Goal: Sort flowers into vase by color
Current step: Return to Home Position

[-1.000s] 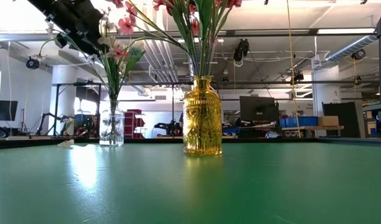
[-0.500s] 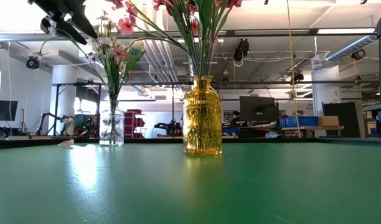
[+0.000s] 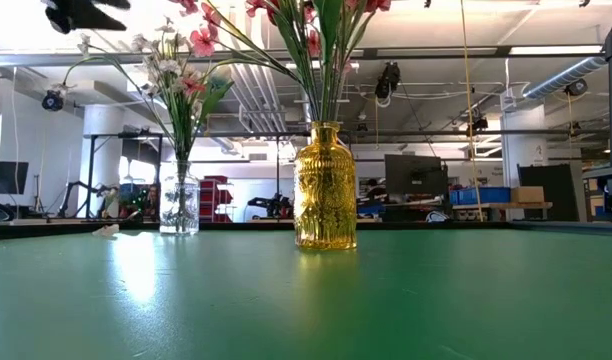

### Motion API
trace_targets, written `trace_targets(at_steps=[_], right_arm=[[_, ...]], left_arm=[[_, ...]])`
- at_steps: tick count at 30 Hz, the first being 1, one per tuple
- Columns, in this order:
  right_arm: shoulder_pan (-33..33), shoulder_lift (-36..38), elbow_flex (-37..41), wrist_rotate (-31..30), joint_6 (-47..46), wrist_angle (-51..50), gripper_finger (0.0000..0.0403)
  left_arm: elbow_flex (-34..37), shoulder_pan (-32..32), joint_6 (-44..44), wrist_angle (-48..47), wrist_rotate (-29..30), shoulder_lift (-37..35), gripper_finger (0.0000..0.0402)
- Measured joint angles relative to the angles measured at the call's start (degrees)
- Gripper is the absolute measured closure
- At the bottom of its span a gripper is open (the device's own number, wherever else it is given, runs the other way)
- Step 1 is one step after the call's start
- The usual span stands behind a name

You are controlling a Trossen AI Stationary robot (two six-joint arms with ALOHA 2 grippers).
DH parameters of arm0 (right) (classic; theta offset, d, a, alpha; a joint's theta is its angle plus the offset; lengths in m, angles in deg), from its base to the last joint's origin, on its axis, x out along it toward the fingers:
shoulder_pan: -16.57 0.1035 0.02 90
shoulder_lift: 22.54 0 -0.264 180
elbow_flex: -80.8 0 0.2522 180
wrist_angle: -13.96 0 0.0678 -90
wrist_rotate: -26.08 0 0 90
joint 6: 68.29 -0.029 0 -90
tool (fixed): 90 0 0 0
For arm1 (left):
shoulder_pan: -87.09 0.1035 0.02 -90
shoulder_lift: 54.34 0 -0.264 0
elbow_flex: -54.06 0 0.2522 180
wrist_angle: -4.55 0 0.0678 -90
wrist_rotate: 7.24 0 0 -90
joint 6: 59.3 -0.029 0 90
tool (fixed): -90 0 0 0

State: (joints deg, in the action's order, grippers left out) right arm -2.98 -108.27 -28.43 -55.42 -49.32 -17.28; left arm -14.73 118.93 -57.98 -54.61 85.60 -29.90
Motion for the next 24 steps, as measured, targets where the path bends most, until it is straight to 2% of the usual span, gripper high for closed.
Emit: trace_targets(at_steps=[3, 9, 13, 18, 24], right_arm=[[0.0, 2.1, 0.9, 0.0, 0.6, 0.2, 0.0112], [0.0, 7.2, 3.1, 0.1, 0.2, 0.3, 0.0117], [0.0, 11.9, 6.1, 0.5, -0.8, 0.3, 0.0115], [0.0, 18.4, 12.9, 0.7, -1.9, 4.1, 0.0117], [0.0, 26.6, 23.0, 0.7, -3.6, 10.5, 0.0115]], left_arm=[[2.5, 0.0, -1.5, 3.6, -4.9, -4.6, 0.0106], [7.6, 0.0, -2.4, 6.2, -6.9, -12.7, 0.0106], [10.8, 0.0, -2.8, 8.6, -12.3, -16.9, 0.0106], [13.0, 0.0, -5.1, 11.0, -18.9, -20.7, 0.0106], [13.5, 0.0, -5.8, 11.3, -20.0, -23.9, 0.0106]])
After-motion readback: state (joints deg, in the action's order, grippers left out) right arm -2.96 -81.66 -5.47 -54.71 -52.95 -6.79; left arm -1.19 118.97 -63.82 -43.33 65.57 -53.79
